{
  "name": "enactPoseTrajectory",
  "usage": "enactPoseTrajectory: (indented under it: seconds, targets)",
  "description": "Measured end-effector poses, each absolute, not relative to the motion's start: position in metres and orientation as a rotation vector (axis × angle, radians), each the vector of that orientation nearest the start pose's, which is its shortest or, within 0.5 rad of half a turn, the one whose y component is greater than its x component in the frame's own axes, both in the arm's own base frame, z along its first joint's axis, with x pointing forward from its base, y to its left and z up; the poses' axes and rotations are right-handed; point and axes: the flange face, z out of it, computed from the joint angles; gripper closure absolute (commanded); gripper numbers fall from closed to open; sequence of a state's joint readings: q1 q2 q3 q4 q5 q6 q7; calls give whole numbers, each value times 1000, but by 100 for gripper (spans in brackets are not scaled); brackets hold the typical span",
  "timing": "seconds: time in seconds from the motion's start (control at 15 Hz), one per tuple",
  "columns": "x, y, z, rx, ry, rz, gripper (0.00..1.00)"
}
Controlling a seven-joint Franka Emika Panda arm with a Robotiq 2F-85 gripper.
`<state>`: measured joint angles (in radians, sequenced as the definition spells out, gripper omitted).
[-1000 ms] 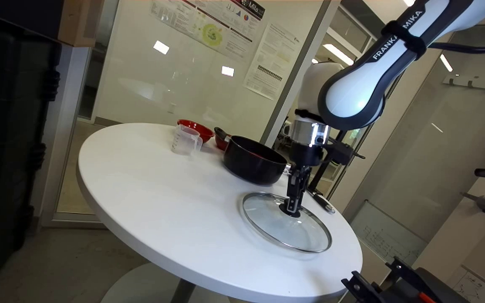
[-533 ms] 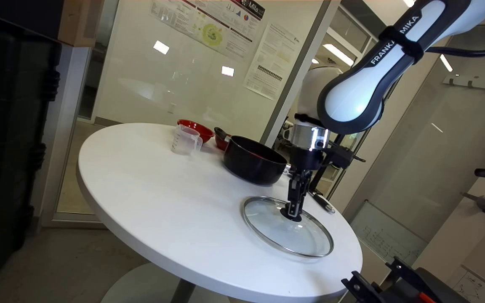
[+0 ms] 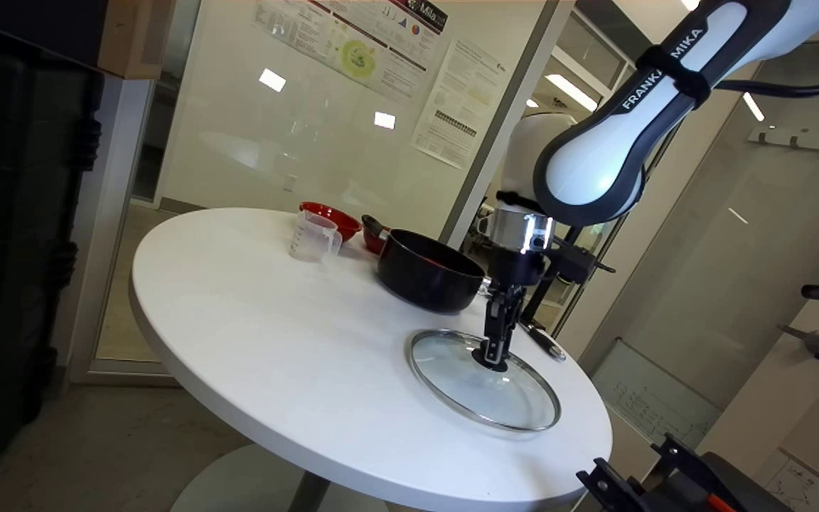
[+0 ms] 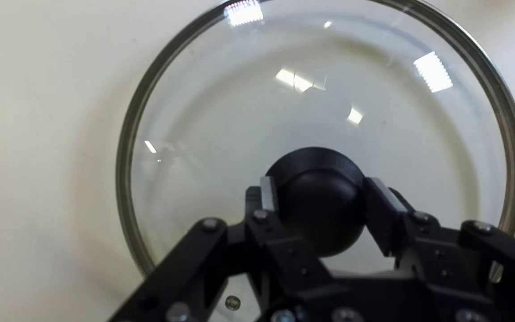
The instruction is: Put the pots lid on the table then remove the orange bowl from it and put it on the table also
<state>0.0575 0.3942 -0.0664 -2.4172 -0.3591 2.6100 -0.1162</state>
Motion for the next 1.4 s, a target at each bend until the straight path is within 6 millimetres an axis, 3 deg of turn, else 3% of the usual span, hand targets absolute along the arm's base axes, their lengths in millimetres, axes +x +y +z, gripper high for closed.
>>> enactPoseTrajectory:
  seconds: [0.53, 0.73, 1.0, 1.13, 1.4]
  targets:
    - [470, -10, 131, -3220, -686, 353, 75]
    - [473, -12, 129, -3224, -681, 355, 37]
    - [481, -14, 131, -3231, -675, 347, 14]
    - [486, -15, 134, -3238, -670, 341, 15]
    - [494, -17, 139, -3247, -664, 350, 34]
